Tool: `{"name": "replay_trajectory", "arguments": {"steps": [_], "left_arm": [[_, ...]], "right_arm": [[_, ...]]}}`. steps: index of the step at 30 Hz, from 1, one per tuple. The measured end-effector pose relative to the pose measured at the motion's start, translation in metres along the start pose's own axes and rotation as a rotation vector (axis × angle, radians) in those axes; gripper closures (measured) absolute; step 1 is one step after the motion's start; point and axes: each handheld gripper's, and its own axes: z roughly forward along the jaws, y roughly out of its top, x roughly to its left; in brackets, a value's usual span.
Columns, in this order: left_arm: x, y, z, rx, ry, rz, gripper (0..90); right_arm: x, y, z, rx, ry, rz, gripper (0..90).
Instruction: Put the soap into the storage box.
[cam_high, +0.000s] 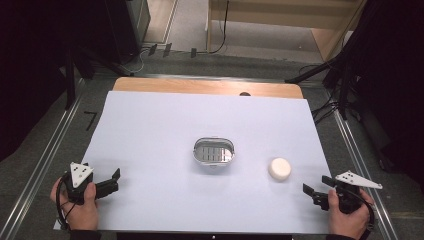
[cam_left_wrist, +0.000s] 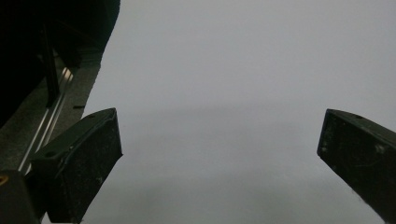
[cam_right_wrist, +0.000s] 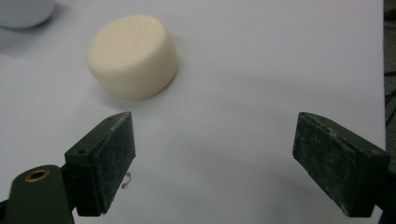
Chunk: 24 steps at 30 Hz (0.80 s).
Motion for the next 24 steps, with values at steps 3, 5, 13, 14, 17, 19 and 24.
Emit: {"name": "replay_trajectory", "arguments": {"steps": [3, 5, 13, 14, 17, 19, 24], "left_arm": [[0.000, 0.000, -0.001, -0.006, -0.002, 0.003, 0.2], [0.000, -0.001, -0.001, -0.013, -0.004, 0.000, 0.2], [0.000, 0.000, -0.001, -0.008, -0.021, 0.010, 0.2], [0.000, 0.000, -0.001, -0.007, -0.022, 0.010, 0.2], [0.000, 0.000, -0.001, -0.009, -0.024, 0.011, 0.2], [0.000, 0.000, -0.001, -0.008, -0.024, 0.012, 0.2], [-0.001, 0.000, -0.001, -0.002, -0.018, 0.016, 0.2]], "right_arm": [[0.005, 0.005, 0.003, 0.070, -0.003, -0.042, 13.4], [0.009, 0.007, 0.006, 0.106, -0.007, -0.070, 13.4], [0.019, 0.020, 0.008, 0.183, -0.025, -0.128, 13.2], [0.020, 0.021, 0.008, 0.193, -0.026, -0.124, 13.1], [0.023, 0.025, 0.012, 0.225, -0.017, -0.135, 13.1], [0.026, 0.030, 0.016, 0.264, 0.002, -0.147, 13.1], [0.032, 0.041, 0.022, 0.311, 0.003, -0.176, 13.1]]}}
